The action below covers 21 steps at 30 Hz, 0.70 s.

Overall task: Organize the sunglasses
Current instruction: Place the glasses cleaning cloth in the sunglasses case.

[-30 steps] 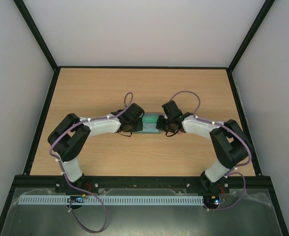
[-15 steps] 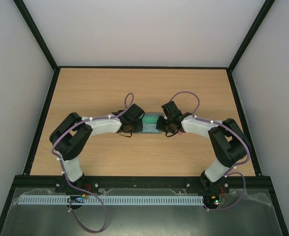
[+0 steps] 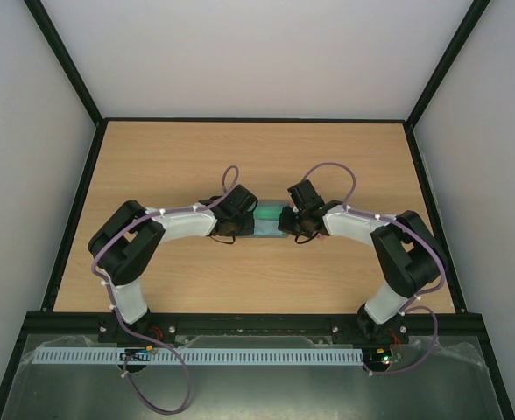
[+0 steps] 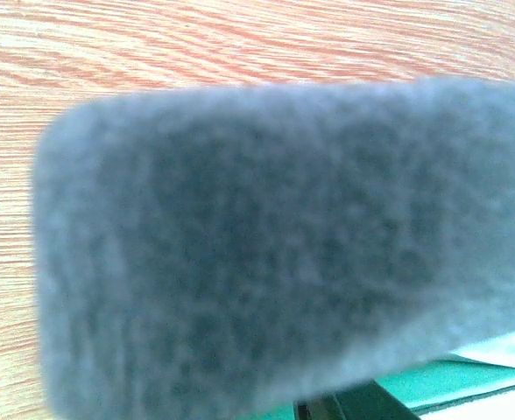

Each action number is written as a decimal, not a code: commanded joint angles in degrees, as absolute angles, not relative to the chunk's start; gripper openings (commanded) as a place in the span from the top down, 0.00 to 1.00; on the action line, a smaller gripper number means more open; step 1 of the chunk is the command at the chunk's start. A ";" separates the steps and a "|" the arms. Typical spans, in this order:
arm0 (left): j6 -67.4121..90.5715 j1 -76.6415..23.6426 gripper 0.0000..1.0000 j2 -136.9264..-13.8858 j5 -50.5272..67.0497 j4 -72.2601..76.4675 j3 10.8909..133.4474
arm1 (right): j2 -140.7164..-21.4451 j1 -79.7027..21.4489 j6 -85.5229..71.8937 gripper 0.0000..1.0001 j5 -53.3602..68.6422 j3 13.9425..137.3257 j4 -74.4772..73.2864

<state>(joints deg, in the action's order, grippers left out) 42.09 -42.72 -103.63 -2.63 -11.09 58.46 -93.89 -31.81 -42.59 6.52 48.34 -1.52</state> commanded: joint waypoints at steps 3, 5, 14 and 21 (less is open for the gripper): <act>41.84 -42.45 0.74 -102.44 -3.43 -12.27 59.49 | -94.49 -31.46 -41.77 0.99 5.67 49.26 -3.47; 41.94 -42.45 0.71 -102.03 -3.47 -12.54 59.48 | -94.32 -31.46 -41.74 0.99 5.64 49.37 -3.64; 42.26 -42.45 0.64 -99.93 -4.28 -13.51 59.33 | -94.53 -31.51 -41.61 0.99 5.45 49.46 -3.80; 42.62 -42.36 0.62 -98.39 -5.22 -14.91 59.29 | -94.64 -31.46 -41.52 0.98 5.45 49.62 -3.88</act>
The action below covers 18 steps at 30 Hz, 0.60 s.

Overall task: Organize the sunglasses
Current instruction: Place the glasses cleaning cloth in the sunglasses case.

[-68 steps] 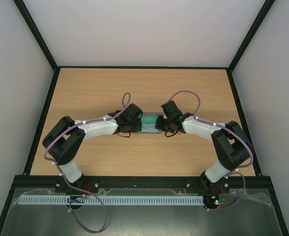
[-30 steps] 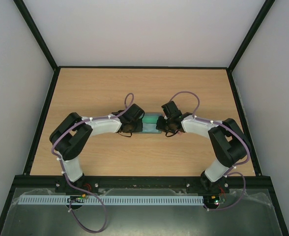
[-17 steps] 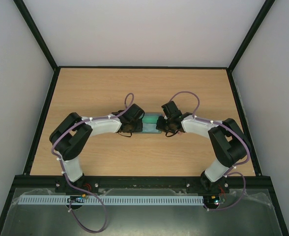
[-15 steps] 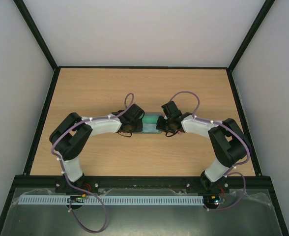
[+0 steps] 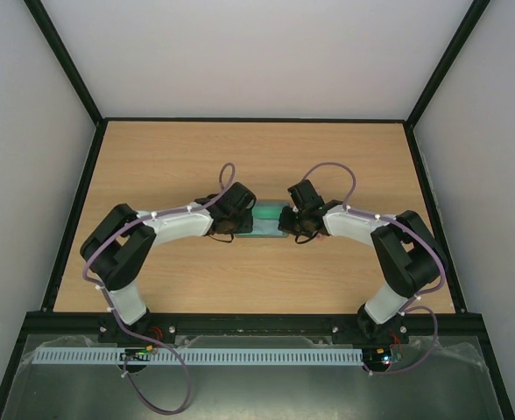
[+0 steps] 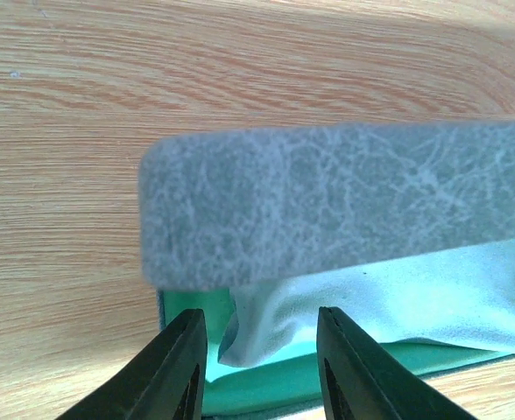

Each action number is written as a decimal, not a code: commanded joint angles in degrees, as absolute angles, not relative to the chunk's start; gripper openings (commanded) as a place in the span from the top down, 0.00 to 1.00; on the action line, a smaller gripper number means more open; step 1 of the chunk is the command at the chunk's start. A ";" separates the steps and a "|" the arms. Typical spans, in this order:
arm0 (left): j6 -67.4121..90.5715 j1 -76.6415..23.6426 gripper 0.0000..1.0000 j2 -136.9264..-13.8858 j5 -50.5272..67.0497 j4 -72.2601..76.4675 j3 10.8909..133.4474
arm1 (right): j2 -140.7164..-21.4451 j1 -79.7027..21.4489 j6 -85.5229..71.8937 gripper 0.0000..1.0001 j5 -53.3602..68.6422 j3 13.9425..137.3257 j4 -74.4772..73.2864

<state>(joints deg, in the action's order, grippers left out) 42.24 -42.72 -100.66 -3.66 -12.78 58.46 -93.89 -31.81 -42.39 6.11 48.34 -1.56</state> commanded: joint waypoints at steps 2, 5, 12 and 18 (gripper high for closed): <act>42.75 -42.32 0.62 -97.93 -5.35 -15.10 59.17 | -94.62 -31.46 -41.38 0.96 5.45 49.74 -4.10; 42.83 -42.11 0.61 -97.20 -5.41 -15.33 58.78 | -94.59 -31.46 -41.17 0.89 5.45 50.09 -4.56; 42.71 -41.58 0.61 -95.71 -5.45 -15.80 57.86 | -93.46 -31.46 -41.13 0.77 5.12 50.30 -5.26; 42.54 -41.14 0.61 -94.10 -5.45 -16.08 56.98 | -90.92 -31.46 -40.73 0.74 4.77 50.54 -6.41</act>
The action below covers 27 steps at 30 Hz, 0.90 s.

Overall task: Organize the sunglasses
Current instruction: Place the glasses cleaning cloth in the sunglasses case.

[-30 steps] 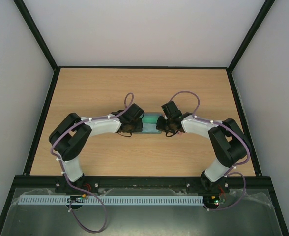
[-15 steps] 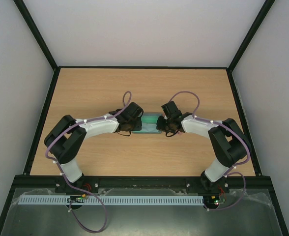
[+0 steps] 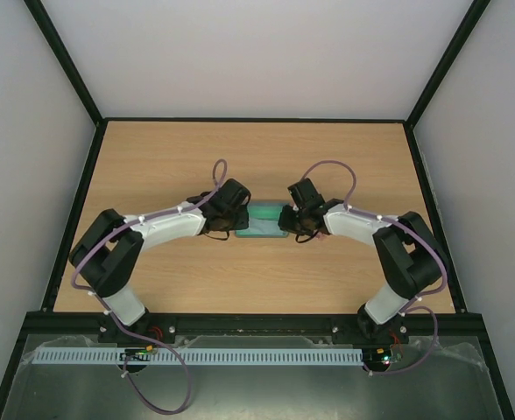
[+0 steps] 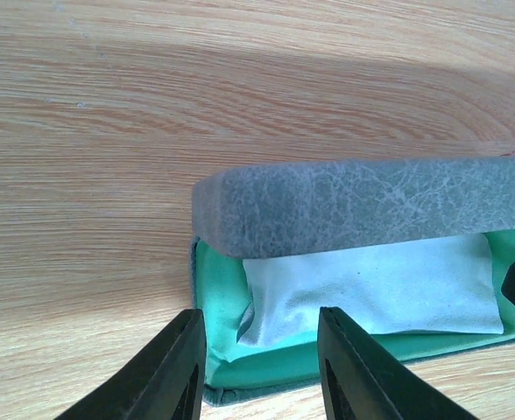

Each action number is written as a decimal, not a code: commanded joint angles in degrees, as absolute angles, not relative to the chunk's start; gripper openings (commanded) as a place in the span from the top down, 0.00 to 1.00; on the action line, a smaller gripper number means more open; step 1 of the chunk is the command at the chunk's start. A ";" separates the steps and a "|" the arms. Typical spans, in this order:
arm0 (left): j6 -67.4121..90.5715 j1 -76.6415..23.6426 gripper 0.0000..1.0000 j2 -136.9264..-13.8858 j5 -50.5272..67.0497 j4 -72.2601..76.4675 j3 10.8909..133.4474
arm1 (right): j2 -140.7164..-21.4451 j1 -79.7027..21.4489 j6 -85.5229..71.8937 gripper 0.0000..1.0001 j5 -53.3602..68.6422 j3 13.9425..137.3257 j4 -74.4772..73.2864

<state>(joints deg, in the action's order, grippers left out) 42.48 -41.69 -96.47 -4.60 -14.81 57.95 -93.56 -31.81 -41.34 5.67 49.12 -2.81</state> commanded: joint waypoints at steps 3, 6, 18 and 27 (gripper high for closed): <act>42.39 -40.82 0.65 -93.34 -5.45 -16.30 56.51 | -89.92 -31.55 -40.65 0.73 5.63 50.55 -6.38; 42.29 -40.08 0.67 -92.27 -5.21 -16.34 55.63 | -89.60 -31.84 -40.15 0.73 5.96 50.96 -6.59; 42.09 -35.54 0.96 -83.29 -3.55 -16.13 48.83 | -96.50 -41.31 -39.39 0.91 0.31 59.43 -8.64; 42.40 -33.37 0.69 -77.49 -1.88 -16.33 45.32 | -103.44 -47.27 -38.52 0.95 -6.43 66.17 -10.73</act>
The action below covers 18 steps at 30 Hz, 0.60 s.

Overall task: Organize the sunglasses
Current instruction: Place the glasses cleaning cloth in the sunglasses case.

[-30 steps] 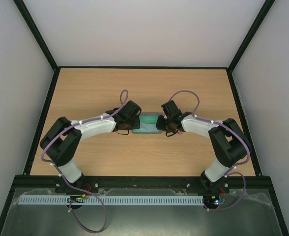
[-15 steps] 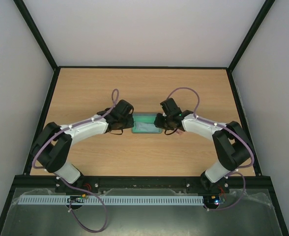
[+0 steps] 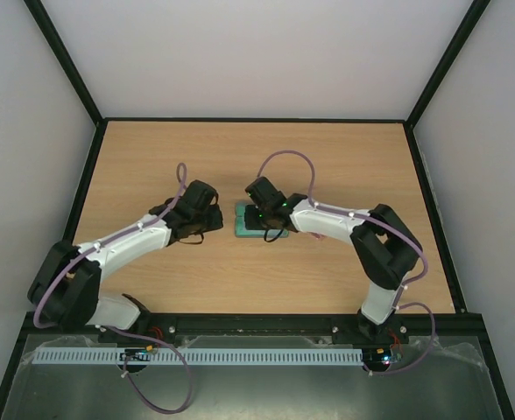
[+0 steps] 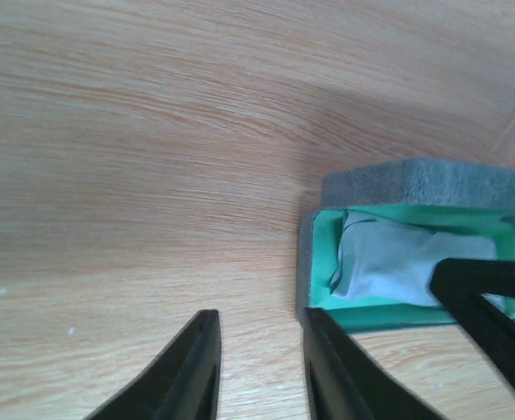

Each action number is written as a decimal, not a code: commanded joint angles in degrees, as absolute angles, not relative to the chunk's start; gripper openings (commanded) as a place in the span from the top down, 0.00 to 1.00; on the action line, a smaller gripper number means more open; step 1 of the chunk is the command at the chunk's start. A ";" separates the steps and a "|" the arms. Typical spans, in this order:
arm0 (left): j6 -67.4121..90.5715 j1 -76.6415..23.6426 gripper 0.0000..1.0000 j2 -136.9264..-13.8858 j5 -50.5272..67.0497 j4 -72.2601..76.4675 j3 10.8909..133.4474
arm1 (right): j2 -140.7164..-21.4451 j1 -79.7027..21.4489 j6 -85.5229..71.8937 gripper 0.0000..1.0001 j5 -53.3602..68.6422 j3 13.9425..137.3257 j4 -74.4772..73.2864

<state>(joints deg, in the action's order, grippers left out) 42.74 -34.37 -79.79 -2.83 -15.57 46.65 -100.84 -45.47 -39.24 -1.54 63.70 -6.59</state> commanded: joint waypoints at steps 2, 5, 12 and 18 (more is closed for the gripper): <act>42.29 -33.09 0.62 -76.45 -1.76 -16.50 44.89 | -104.56 -47.85 -38.66 0.95 -6.74 66.41 -10.03; 42.06 -32.58 0.59 -75.65 -1.55 -16.69 44.58 | -106.42 -48.39 -38.90 0.95 -6.69 66.67 -8.85; 41.84 -32.13 0.59 -74.74 -0.92 -16.54 43.80 | -111.12 -49.90 -39.72 0.95 -7.29 66.58 -6.66; 41.85 -32.11 0.60 -74.95 -0.49 -16.07 43.34 | -110.60 -50.52 -39.70 0.94 -8.97 66.15 -6.92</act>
<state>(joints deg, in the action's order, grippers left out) 42.39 -32.45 -75.83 -1.23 -15.75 44.27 -109.86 -49.91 -39.29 -6.87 66.15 -5.30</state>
